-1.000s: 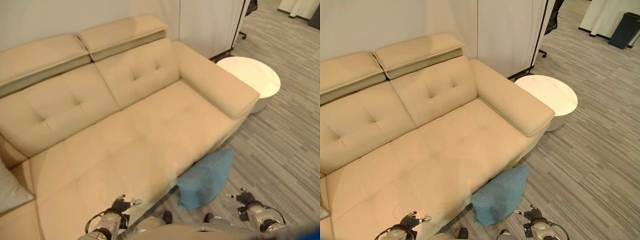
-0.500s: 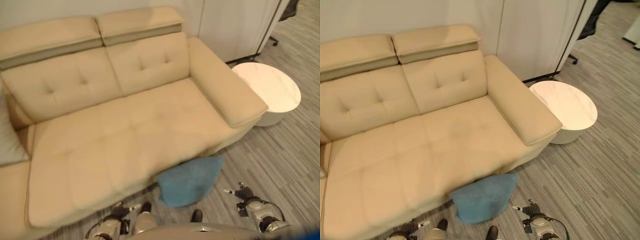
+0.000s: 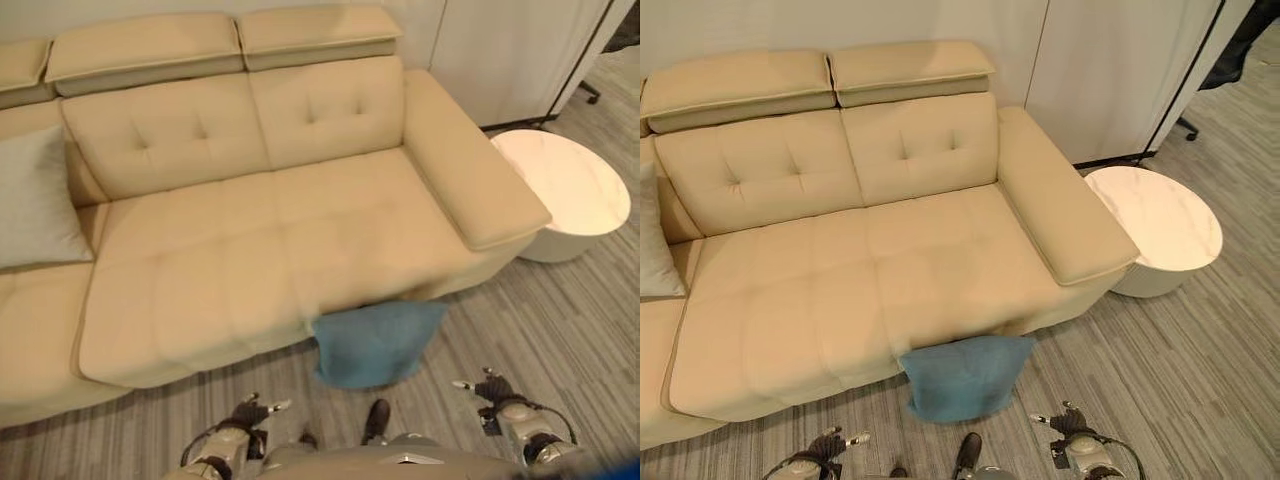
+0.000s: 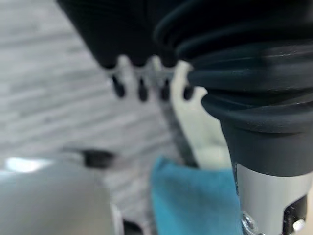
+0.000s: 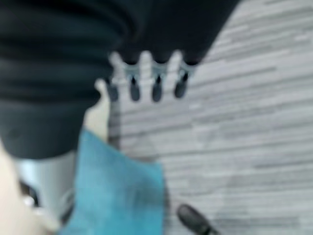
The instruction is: Pick up all the scattered cushions and arrange them neatly on the sofa.
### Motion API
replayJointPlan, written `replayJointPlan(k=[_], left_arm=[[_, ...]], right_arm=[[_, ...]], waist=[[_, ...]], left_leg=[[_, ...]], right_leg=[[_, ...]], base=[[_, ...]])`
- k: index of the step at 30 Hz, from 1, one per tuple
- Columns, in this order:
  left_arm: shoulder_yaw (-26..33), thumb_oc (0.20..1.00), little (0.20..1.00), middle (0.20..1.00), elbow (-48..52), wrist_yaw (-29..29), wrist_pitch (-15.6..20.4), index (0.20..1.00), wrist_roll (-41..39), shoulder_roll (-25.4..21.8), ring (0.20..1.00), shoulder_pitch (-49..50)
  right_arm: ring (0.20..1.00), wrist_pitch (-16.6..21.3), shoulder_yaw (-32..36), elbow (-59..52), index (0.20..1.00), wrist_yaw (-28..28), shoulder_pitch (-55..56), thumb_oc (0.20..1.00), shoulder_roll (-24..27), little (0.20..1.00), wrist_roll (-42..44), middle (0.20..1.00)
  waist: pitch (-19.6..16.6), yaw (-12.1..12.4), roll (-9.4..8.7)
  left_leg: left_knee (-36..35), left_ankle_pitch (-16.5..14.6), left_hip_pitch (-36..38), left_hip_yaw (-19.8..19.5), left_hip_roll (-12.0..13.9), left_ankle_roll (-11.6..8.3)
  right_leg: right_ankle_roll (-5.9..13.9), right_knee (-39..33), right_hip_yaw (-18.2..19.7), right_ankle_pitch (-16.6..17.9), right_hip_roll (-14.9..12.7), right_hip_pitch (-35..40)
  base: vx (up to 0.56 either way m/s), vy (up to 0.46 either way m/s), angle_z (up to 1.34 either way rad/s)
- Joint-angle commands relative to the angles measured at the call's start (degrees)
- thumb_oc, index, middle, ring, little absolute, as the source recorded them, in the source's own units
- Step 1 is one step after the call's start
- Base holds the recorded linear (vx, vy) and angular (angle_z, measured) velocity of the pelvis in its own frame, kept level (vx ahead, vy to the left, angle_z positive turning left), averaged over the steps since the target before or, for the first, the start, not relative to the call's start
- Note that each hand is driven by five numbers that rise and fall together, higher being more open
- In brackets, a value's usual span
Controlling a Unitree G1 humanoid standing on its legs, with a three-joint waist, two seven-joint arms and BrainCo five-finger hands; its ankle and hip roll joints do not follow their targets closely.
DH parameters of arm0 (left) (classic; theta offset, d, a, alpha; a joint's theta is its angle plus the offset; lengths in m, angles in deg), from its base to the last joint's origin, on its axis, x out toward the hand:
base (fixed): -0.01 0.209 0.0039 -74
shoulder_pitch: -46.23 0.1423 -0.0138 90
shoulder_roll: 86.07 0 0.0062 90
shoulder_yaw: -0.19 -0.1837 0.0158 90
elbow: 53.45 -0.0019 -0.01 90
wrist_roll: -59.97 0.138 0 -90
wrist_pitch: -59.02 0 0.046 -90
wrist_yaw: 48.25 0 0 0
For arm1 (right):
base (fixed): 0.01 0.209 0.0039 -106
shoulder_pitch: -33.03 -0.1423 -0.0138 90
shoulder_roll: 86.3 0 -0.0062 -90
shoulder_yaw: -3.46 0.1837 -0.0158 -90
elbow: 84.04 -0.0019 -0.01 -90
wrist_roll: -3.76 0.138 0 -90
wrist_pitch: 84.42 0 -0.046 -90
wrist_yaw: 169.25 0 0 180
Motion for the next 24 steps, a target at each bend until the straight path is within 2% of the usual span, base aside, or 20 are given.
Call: replayJointPlan(k=[1, 3, 4, 6, 7, 10, 14, 17, 18, 22, 24], left_arm=[[0.28, 1.0, 1.0, 1.0, -0.45, 0.48, 0.98, 1.0, -0.01, -2.04, 1.0, -1.95], [0.63, 1.0, 1.0, 1.0, -0.65, 0.64, 1.36, 1.0, -0.23, -2.18, 1.0, -1.95], [0.93, 1.0, 1.0, 1.0, -0.66, 0.66, 1.48, 1.0, -0.26, -2.22, 1.0, -1.94], [1.03, 1.0, 1.0, 1.0, -0.73, 0.8, 1.65, 1.0, -0.23, -2.51, 1.0, -1.98], [1.1, 1.0, 1.0, 1.0, -0.96, 0.77, 1.64, 1.0, -0.09, -2.68, 1.0, -1.99], [2.44, 1.0, 1.0, 1.0, -1.58, 1.13, 1.92, 1.0, -0.63, -2.53, 1.0, -1.0], [2.62, 1.0, 1.0, 1.0, -2.05, 0.94, 1.62, 1.0, -1.23, -2.32, 1.0, -0.51], [2.56, 1.0, 1.0, 1.0, -1.92, 0.99, 1.58, 1.0, -1.48, -2.18, 1.0, -0.76], [2.28, 1.0, 1.0, 1.0, -1.79, 0.95, 1.47, 1.0, -1.55, -2.18, 1.0, -0.81], [1.04, 1.0, 1.0, 1.0, -0.94, 0.53, 1.23, 1.0, -1.37, -1.79, 1.0, -1.94], [1.02, 1.0, 1.0, 1.0, -0.8, 0.4, 1.22, 1.0, -1.24, -1.73, 1.0, -1.83]], right_arm=[[1.0, 0.8, -0.51, -1.35, 1.0, -0.09, -1.43, 1.0, 0.29, 1.0, 0.02, 1.0], [1.0, 0.84, -0.64, -1.2, 1.0, -0.22, -1.42, 1.0, 0.21, 1.0, 0.1, 1.0], [1.0, 0.76, -0.81, -1.11, 1.0, -0.21, -1.47, 1.0, 0.18, 1.0, -0.19, 1.0], [1.0, 0.6, -1.18, -1.1, 1.0, -0.24, -1.76, 1.0, 0.19, 1.0, -0.42, 1.0], [1.0, 0.57, -1.21, -1.19, 1.0, -0.37, -1.71, 1.0, 0.12, 1.0, -0.27, 1.0], [1.0, 0.59, -2.03, -1.17, 1.0, -0.34, -1.47, 1.0, -0.14, 1.0, -1.2, 1.0], [1.0, 1.01, -2.36, -2.15, 1.0, -0.4, -1.05, 1.0, 0.68, 1.0, -0.89, 1.0], [1.0, 1.39, -2.32, -2.3, 1.0, -0.18, -0.59, 1.0, 1.22, 1.0, -0.2, 1.0], [1.0, 1.48, -2.14, -2.55, 1.0, 0.0, -0.44, 1.0, 1.5, 1.0, 0.27, 1.0], [1.0, 1.83, -0.51, -3.19, 1.0, 0.17, 0.45, 1.0, 2.26, 1.0, 2.15, 1.0], [1.0, 1.71, -0.53, -2.99, 1.0, -0.08, 0.41, 1.0, 2.08, 1.0, 2.26, 1.0]], waist=[[2.05, -0.21, 0.14], [1.72, 0.25, 0.4], [1.59, 0.66, 0.42], [1.94, 0.26, 0.21], [2.08, -0.09, 0.01], [1.52, 0.35, -0.6], [0.48, 0.14, -0.33], [1.04, -0.2, -0.46], [1.45, -0.16, -0.73], [2.6, -1.51, -2.22], [2.25, -1.28, -2.27]], left_leg=[[-1.77, 2.52, -0.88, -2.54, -1.19, -0.39], [-2.58, 2.48, -0.87, -3.04, -0.67, -0.99], [-3.02, 2.5, -0.98, -3.46, -0.38, -1.41], [-3.29, 2.15, -0.32, -4.21, 0.03, -1.78], [-2.95, 2.13, -0.27, -4.95, 0.09, -2.03], [-3.97, 2.66, -0.18, -5.28, 1.91, -3.44], [-4.74, 4.7, -1.61, -7.32, 4.33, -5.02], [-3.7, 5.76, -3.14, -9.04, 5.04, -5.66], [-2.55, 5.79, -3.92, -9.26, 4.81, -5.77], [3.2, 4.63, -8.14, -2.02, 3.18, -5.44], [2.6, 3.93, -8.24, -2.99, 0.56, -4.76]], right_leg=[[8.4, 16.28, 11.09, -1.11, -4.6, -1.15], [7.78, 10.33, 12.33, -1.89, -5.02, -0.56], [7.84, 6.95, 12.31, -0.95, -6.02, -1.06], [8.24, 2.24, 15.52, 1.09, -5.78, -1.74], [8.33, 1.68, 17.43, 1.01, -5.39, -1.51], [8.94, -1.73, 14.44, 1.83, -5.35, 0.2], [7.32, -1.11, 13.68, -0.58, -3.4, 0.81], [5.91, -0.83, 13.02, -1.96, -2.19, 1.13], [5.59, -0.89, 12.65, -2.26, -1.98, 1.41], [4.96, -1.45, 9.39, -2.45, -2.85, 2.72], [5.07, -1.84, 9.51, -2.25, -2.15, 2.99]], base=[[0.02, -0.007, 0.05], [0.08, -0.099, 0.43], [0.12, -0.17, 0.38], [0.14, -0.164, 0.04], [0.11, -0.173, 0.12], [0.07, -0.223, 0.52], [0.06, -0.221, 0.41], [0.03, -0.209, 0.27], [0.01, -0.203, 0.27], [-0.03, -0.133, 0.75], [0.01, -0.071, 0.43]])
